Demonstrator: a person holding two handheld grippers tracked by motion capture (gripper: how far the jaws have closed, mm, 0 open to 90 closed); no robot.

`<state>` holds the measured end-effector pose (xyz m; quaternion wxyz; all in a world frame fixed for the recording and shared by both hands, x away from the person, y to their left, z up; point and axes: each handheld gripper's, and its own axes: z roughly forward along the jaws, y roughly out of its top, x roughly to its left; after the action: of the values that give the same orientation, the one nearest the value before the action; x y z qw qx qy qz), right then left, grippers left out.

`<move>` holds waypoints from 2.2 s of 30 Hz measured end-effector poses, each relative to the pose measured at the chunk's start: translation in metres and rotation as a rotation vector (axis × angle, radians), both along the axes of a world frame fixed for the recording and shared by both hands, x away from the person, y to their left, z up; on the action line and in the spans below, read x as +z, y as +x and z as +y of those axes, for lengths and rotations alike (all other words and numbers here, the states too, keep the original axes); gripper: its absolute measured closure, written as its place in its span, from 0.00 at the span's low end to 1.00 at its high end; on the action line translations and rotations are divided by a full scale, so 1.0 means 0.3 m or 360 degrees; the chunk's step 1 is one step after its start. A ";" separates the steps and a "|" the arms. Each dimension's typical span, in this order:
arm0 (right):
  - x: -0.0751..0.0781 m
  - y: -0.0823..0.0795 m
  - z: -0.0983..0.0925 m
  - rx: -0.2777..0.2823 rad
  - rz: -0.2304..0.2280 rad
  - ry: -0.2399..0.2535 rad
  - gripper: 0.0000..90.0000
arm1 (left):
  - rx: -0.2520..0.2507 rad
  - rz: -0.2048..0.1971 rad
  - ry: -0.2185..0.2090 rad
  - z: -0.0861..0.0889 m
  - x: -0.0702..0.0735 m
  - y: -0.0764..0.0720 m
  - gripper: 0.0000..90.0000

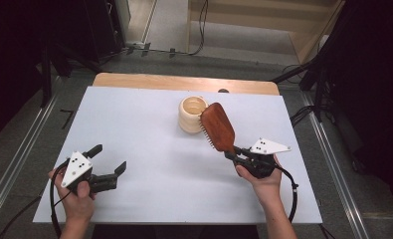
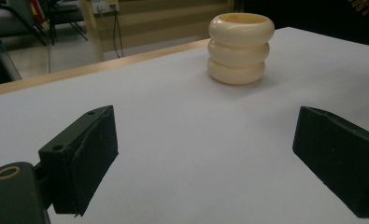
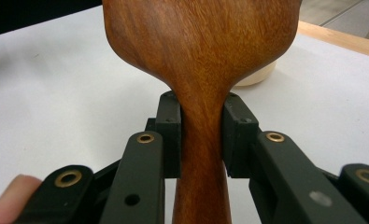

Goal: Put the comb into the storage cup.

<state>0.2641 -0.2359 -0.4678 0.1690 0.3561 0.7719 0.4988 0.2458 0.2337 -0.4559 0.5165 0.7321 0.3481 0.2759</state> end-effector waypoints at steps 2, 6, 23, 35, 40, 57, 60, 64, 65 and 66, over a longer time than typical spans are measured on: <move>-0.001 -0.001 0.005 0.0002 -0.0005 0.0010 0.78 | -0.0025 -0.0007 0.0000 -0.026 0.014 0.008 0.08; -0.002 -0.005 0.016 -0.0005 -0.0012 0.0019 0.78 | -0.0068 -0.0008 -0.0024 -0.067 0.028 0.026 0.08; -0.013 -0.009 0.051 -0.0036 -0.0055 0.0037 0.78 | -0.0155 -0.0023 -0.0095 -0.220 0.051 0.075 0.08; -0.019 -0.015 0.081 -0.0056 -0.0096 0.0053 0.78 | -0.0255 -0.0009 -0.0131 -0.315 0.071 0.095 0.08; -0.020 -0.020 0.091 -0.0060 -0.0120 0.0057 0.78 | -0.0290 0.0004 -0.0165 -0.349 0.078 0.103 0.08; -0.026 -0.031 0.140 -0.0042 -0.0155 0.0055 0.78 | -0.0412 0.0027 -0.0208 -0.462 0.084 0.102 0.04; -0.027 -0.034 0.150 -0.0035 -0.0159 0.0049 0.78 | -0.0445 0.0034 -0.0226 -0.479 0.088 0.105 0.04; -0.029 -0.035 0.161 -0.0023 -0.0171 0.0045 0.78 | -0.0476 0.0025 -0.0226 -0.504 0.094 0.106 0.01; -0.029 -0.035 0.164 -0.0020 -0.0167 0.0052 0.78 | -0.0484 0.0026 -0.0232 -0.510 0.095 0.106 0.00; -0.030 -0.036 0.165 -0.0018 -0.0167 0.0054 0.78 | -0.0468 0.0019 -0.0231 -0.517 0.095 0.105 0.00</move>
<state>0.2533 -0.1864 -0.4766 0.2059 0.3366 0.7513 0.5290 0.2774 0.0786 -0.4275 0.6008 0.7375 0.2594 0.1671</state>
